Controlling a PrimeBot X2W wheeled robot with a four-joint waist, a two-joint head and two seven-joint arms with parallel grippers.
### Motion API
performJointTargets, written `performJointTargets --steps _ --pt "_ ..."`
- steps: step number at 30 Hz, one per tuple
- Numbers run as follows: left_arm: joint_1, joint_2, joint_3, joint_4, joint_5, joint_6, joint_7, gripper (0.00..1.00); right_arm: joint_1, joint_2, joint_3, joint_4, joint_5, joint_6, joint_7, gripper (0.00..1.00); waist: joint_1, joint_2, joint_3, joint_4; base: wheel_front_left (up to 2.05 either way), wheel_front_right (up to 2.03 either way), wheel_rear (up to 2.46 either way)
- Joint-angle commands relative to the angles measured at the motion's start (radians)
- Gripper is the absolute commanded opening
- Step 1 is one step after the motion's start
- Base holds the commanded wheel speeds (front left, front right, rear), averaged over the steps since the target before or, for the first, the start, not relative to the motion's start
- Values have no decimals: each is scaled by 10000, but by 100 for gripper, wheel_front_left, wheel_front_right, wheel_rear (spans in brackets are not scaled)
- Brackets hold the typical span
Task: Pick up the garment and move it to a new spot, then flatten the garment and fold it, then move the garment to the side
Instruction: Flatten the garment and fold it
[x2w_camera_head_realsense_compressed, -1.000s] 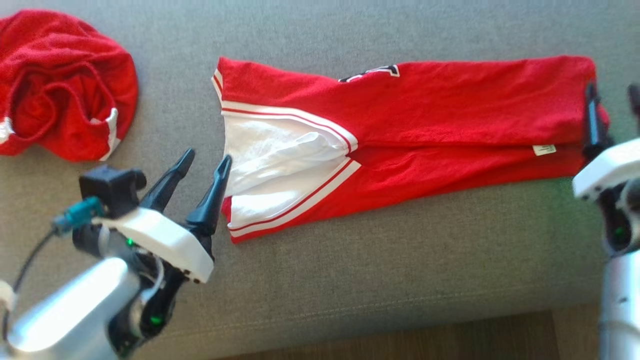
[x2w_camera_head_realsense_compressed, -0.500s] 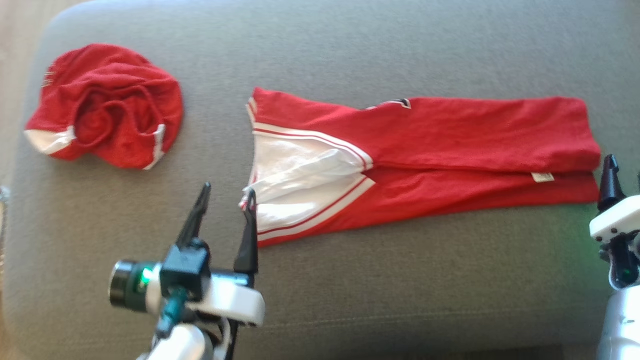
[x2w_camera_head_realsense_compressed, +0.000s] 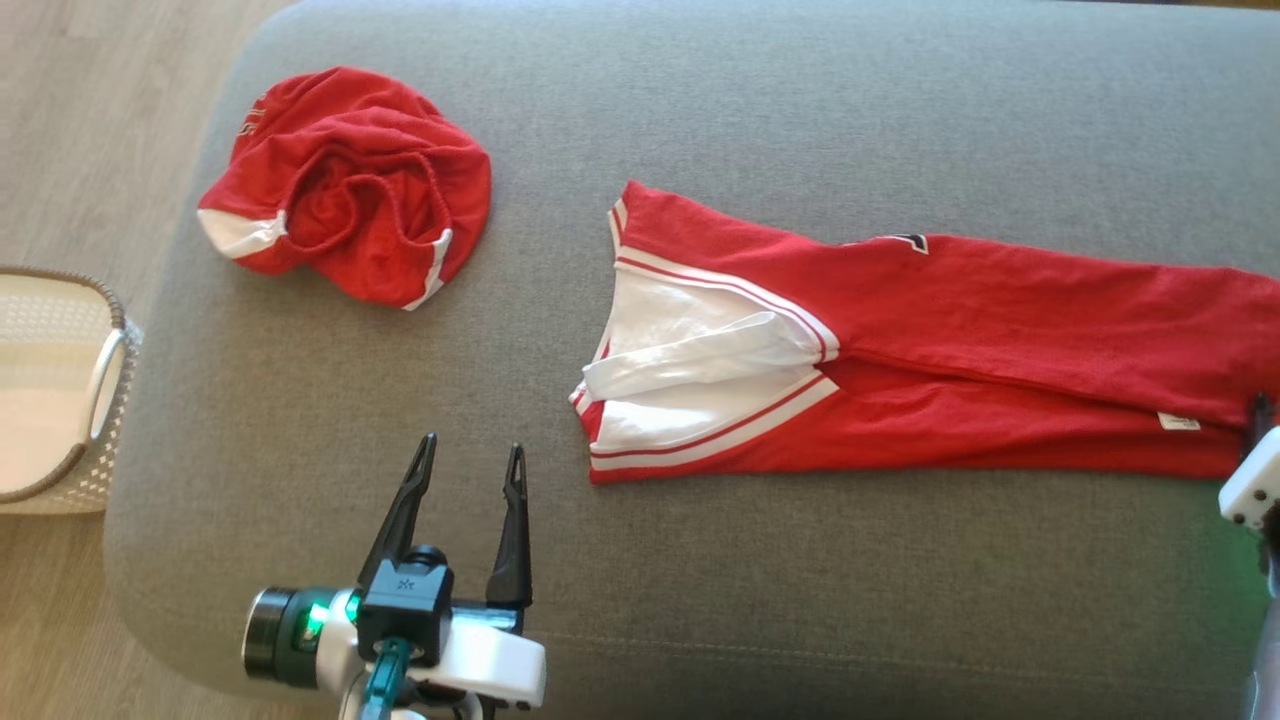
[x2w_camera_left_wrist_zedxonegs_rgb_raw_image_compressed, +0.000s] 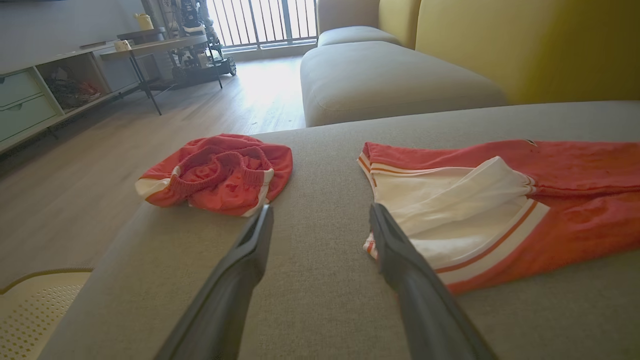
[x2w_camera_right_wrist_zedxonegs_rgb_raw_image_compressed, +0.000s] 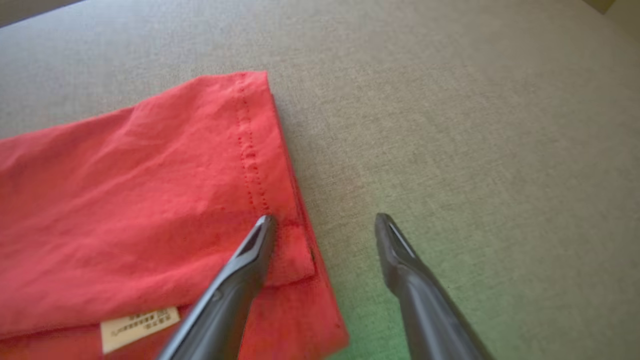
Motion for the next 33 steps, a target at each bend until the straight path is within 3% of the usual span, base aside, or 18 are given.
performJointTargets --steps 1,9,10,12,13,18,24,33 --pt "-169 7 441 -246 119 -61 -121 100 -337 -149 122 -164 -117 -2 62 100 1 -1 -3 47 0 0 0" --pt "31 -306 1025 -41 419 -633 -122 100 -585 -217 -6 729 -445 -2 550 100 1 -1 -82 175 0 0 0" --pt "50 -328 1091 -26 458 -693 -122 100 -607 -244 7 831 -453 -2 592 74 1 -1 -92 187 0 0 0" --pt "89 -369 1212 -14 539 -801 -122 100 -666 -276 8 1074 -389 -2 724 7 1 -1 -98 208 0 0 0" --pt "112 -390 1267 -10 577 -849 -122 100 -685 -299 10 1179 -361 -2 758 0 1 -1 -100 211 0 0 0" --pt "229 -493 1539 -4 686 -1090 -122 100 -816 -452 -47 1111 -495 -2 248 0 1 -1 -35 83 0 0 0" --pt "319 -556 1918 -125 842 -1318 -122 100 -1212 -545 436 166 -1083 -2 -545 0 1 -1 19 -506 0 0 0" --pt "468 -606 2120 -164 1110 -1541 -122 100 -1458 -629 1521 -1848 -1197 -2 -175 0 1 -1 -2 -1394 0 0 0"
